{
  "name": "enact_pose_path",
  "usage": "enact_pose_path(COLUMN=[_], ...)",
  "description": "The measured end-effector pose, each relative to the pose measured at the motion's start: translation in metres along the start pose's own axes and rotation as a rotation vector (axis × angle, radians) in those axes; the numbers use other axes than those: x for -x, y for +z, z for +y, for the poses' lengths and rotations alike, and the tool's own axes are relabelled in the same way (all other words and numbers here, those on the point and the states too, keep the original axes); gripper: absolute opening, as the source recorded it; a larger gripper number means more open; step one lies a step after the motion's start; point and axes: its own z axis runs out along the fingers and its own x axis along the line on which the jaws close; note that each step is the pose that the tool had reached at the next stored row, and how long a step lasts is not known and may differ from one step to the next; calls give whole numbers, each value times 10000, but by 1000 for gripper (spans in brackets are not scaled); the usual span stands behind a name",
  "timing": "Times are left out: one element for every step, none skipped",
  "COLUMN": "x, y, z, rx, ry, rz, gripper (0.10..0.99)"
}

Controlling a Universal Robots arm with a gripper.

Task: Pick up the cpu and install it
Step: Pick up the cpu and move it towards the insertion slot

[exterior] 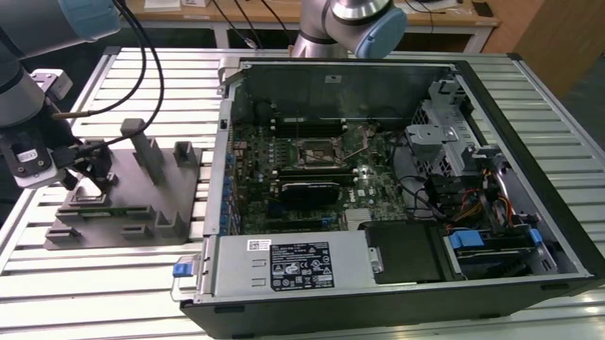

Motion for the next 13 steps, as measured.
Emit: enact_pose_path(x=[0, 0, 0, 0, -3, -13, -19, -28, -35, -37, -38, -38, -39], y=[0, 1, 5, 9, 13, 22, 26, 32, 39, 46, 51, 56, 61], z=[0, 0, 0, 0, 0, 5, 10, 16, 19, 19, 19, 19, 19], rx=[0, 0, 2, 3, 2, 2, 2, 2, 2, 3, 4, 6, 9], ry=[0, -3, -22, -47, -65, -69, -71, -75, -86, -115, -171, -245, -336], rz=[0, 0, -2, -1, 2, 2, 3, 3, 3, 5, 7, 11, 14], gripper=[588, 588, 588, 588, 588, 588, 588, 588, 588, 588, 588, 588, 588])
